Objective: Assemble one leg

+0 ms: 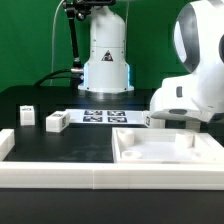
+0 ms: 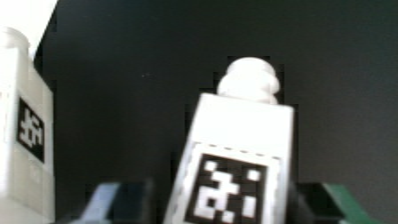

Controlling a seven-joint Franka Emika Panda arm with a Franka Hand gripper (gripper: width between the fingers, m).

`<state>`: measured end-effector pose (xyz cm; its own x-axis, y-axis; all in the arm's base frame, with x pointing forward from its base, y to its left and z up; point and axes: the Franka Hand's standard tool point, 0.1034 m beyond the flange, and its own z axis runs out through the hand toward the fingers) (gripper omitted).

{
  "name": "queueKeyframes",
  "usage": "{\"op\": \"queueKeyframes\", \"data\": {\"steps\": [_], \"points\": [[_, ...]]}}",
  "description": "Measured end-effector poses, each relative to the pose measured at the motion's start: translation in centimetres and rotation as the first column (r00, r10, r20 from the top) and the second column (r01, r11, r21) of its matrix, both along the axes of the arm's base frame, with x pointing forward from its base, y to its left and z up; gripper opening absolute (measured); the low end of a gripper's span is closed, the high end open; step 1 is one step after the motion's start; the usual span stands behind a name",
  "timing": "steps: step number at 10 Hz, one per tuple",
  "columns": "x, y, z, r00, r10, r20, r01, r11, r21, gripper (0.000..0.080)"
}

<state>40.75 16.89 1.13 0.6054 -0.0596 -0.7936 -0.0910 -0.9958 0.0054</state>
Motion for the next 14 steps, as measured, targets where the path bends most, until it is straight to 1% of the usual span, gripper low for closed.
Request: {"op": "queueKeyframes", "data": {"steps": [1,2,5,6,8,9,10,11,12,13,14], "points": [[0.0,0.0,0.0,1.0,0.0,0.0,0.0,1.0,0.0,0.0314],[0.0,0.0,0.0,1.0,0.0,0.0,0.0,1.0,0.0,0.0288],[0.0,0.0,0.0,1.0,0.0,0.0,0.0,1.0,0.0,0.0288],[0.0,0.0,0.4,1.0,0.002,-0.008,-0.002,1.0,0.001,0.0288],[1.1,-0.5,5.0,1.0,0.01,-0.019,-0.009,1.0,0.008,0.0289],[1.5,-0.9,7.0,0.999,0.021,-0.025,-0.02,1.0,0.024,0.029],[2.4,-1.0,8.5,0.999,0.023,-0.028,-0.022,0.999,0.03,0.029],[3.0,-0.8,7.9,1.0,0.016,0.015,-0.016,0.999,0.032,0.029],[2.7,-0.8,7.8,1.0,0.017,0.008,-0.017,0.999,0.031,0.029],[2.9,-0.8,7.8,1.0,0.015,0.019,-0.016,0.999,0.031,0.029],[3.9,-0.5,7.4,0.993,0.002,0.114,-0.006,0.999,0.032,0.029]]}}
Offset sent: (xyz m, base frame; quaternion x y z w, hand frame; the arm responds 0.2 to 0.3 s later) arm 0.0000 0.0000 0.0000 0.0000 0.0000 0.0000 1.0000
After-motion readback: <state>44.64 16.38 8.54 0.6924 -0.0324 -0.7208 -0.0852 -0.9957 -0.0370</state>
